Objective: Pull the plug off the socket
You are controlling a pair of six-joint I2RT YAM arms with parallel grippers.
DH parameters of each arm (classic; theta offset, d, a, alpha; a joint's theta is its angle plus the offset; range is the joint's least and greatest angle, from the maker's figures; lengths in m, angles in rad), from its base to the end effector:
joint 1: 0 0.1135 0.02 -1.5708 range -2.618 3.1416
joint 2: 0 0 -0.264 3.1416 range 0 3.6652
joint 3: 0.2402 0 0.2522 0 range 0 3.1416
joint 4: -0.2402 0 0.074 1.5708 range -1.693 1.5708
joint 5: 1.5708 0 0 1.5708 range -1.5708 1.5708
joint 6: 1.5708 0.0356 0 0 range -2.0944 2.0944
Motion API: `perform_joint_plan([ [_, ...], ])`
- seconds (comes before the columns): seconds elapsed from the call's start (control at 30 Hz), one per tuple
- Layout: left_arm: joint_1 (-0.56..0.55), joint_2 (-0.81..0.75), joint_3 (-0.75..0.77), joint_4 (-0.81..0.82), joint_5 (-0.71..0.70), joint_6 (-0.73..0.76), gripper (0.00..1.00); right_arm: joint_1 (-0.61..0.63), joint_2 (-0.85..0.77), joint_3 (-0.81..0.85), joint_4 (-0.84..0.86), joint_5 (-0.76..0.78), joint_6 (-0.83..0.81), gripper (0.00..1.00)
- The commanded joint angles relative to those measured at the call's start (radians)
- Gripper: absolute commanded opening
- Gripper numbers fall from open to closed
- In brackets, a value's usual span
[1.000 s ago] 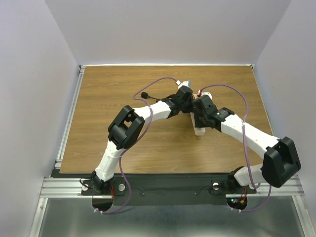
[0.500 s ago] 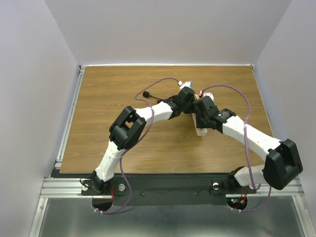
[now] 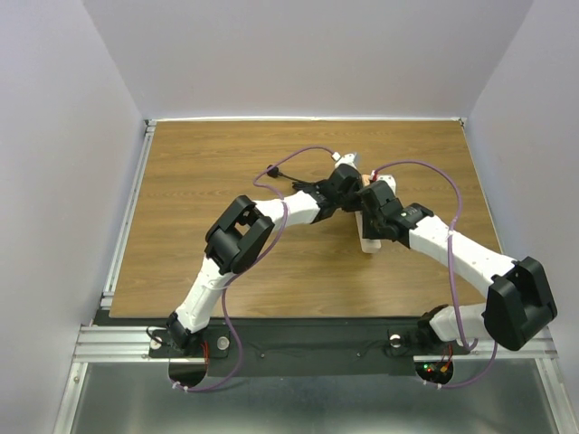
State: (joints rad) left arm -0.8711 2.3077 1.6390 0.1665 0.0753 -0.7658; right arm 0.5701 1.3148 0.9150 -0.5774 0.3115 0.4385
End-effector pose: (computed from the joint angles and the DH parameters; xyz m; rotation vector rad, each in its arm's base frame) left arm 0.3346 -0.4017 0.1515 0.1689 2.2501 -1.0326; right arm 0.2269 0.1325 0.2394 -0.0442 2.4798 0.0255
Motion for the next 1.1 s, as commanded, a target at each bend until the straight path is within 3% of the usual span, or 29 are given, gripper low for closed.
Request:
perform_joint_plan([
  [0.0, -0.029, 0.311, -0.2, -0.467, -0.045, 0.086, 0.0, 0.031, -0.127, 0.085, 0.185, -0.038, 0.02, 0.0],
  [0.27, -0.029, 0.269, -0.261, -0.421, -0.04, 0.08, 0.0, 0.03, -0.115, 0.088, 0.186, -0.048, 0.026, 0.0],
  [0.47, -0.029, 0.132, -0.309, -0.401, -0.068, 0.072, 0.0, 0.031, -0.12, 0.087, 0.186, -0.048, 0.022, 0.0],
  [0.63, -0.029, -0.006, -0.263, -0.462, -0.163, 0.098, 0.0, 0.03, -0.126, 0.078, 0.186, -0.049, 0.02, 0.0],
  [1.07, 0.001, -0.108, -0.191, -0.561, -0.195, 0.131, 0.0, 0.031, -0.112, 0.062, 0.183, -0.069, 0.014, 0.0],
])
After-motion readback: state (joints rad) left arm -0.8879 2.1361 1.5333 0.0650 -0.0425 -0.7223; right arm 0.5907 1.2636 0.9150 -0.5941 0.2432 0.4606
